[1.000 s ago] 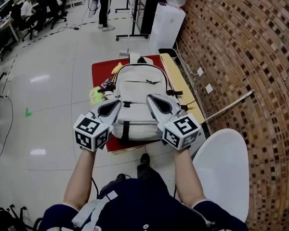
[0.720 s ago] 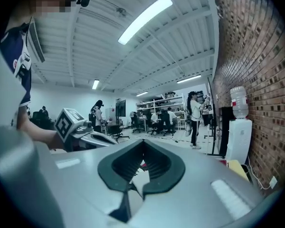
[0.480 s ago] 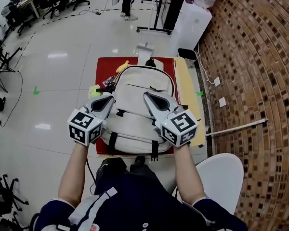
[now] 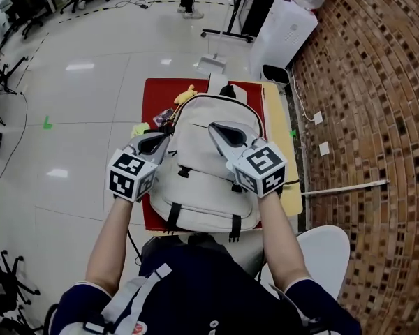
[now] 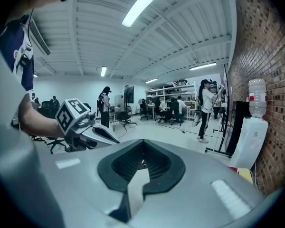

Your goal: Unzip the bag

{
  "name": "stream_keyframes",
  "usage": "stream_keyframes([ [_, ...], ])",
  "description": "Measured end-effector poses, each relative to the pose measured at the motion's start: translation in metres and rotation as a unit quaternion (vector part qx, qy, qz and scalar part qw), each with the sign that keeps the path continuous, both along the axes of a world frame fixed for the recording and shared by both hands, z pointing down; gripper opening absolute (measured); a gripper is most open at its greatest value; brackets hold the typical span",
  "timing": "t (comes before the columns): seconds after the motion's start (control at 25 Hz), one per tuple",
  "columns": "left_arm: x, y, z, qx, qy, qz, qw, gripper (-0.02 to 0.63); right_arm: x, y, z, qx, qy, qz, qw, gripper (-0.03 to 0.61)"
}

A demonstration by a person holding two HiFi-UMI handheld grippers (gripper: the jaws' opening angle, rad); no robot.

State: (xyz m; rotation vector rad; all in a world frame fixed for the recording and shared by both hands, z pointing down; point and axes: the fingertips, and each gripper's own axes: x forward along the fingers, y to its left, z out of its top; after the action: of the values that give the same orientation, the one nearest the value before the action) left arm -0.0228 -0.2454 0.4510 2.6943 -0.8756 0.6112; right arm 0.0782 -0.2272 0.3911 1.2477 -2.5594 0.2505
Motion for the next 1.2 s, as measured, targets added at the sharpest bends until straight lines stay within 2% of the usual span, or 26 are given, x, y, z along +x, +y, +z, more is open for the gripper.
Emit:
stream_keyframes([
  [0.2,0.000,-0.017,0.030,-0.031,0.015,0.022,0.9992,0.003,-0.020,-0.037,0.036,-0.039,0.053,-0.007,0.998,0.005],
  [0.32,-0.005,-0.025,0.044,-0.039,0.010,0.029,0.9988,0.003,-0.037,-0.059,0.058,-0.063,0.072,-0.022,0.995,0.005],
  [0.4,-0.001,-0.020,0.054,-0.049,0.010,0.039,0.9980,0.003,-0.048,-0.069,0.076,-0.086,0.086,-0.044,0.992,0.107],
  [0.48,0.004,-0.014,0.064,-0.059,0.008,0.044,0.9972,0.003,-0.059,-0.079,0.095,-0.105,0.109,-0.069,0.986,0.107],
  [0.64,0.003,-0.011,0.078,-0.067,-0.006,0.035,0.9971,0.003,-0.076,-0.095,0.134,-0.141,0.156,-0.120,0.970,0.098],
  [0.84,0.004,-0.017,0.080,-0.071,-0.005,0.020,0.9973,0.003,-0.086,-0.113,0.176,-0.195,0.202,-0.167,0.945,0.098],
  [0.96,0.004,-0.016,0.081,-0.069,-0.008,0.018,0.9974,0.003,-0.089,-0.119,0.197,-0.223,0.231,-0.179,0.930,0.098],
  [1.2,0.002,-0.017,0.079,-0.069,-0.001,0.012,0.9975,0.003,-0.095,-0.125,0.219,-0.254,0.275,-0.188,0.908,0.114],
])
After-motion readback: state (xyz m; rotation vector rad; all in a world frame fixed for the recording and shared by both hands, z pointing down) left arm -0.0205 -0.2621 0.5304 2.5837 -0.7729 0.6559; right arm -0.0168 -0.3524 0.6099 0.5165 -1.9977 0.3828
